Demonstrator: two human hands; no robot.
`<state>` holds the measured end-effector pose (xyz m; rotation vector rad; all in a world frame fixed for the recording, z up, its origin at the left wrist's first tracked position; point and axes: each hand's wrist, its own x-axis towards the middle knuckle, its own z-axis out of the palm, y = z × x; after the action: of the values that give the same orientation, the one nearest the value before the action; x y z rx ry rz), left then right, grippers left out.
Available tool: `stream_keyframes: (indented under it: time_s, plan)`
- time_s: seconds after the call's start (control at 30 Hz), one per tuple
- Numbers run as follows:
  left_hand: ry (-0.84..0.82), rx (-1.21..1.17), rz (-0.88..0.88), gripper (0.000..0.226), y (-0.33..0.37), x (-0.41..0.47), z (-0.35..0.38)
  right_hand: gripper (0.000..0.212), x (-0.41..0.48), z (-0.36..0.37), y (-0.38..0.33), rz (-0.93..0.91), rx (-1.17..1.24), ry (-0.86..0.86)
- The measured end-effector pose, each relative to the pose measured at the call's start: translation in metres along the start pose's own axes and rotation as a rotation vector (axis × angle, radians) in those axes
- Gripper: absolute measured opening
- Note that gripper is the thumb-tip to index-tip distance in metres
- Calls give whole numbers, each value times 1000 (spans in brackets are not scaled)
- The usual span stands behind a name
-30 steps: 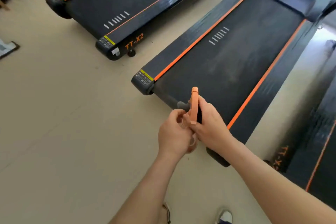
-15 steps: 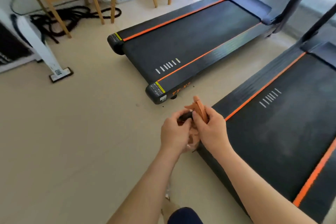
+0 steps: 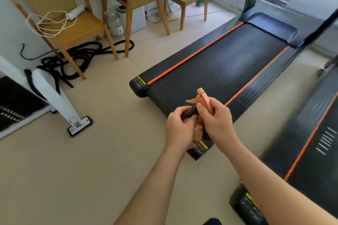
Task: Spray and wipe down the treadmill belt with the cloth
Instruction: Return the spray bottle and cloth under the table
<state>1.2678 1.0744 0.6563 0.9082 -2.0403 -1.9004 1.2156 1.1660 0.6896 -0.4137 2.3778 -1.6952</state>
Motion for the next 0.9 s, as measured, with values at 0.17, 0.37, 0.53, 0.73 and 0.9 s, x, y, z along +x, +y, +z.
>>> stream_keyframes:
  time_s: [0.17,0.37,0.53,0.73,0.9]
  plan:
    - [46,327,169,38,35,117,-75,25,99,97,-57,-23,0,65]
    - [-214,202,55,57,91,240,-157,13,209,188,-103,14,31,55]
    - [-339,264,136,44,128,382,-228,11,340,282,-129,58,66,48]
    - [-144,395,138,73,149,517,-291,9,454,370,-170,176,193,130]
    - [-220,424,277,58,169,642,-334,10,561,443,-191,217,204,291]
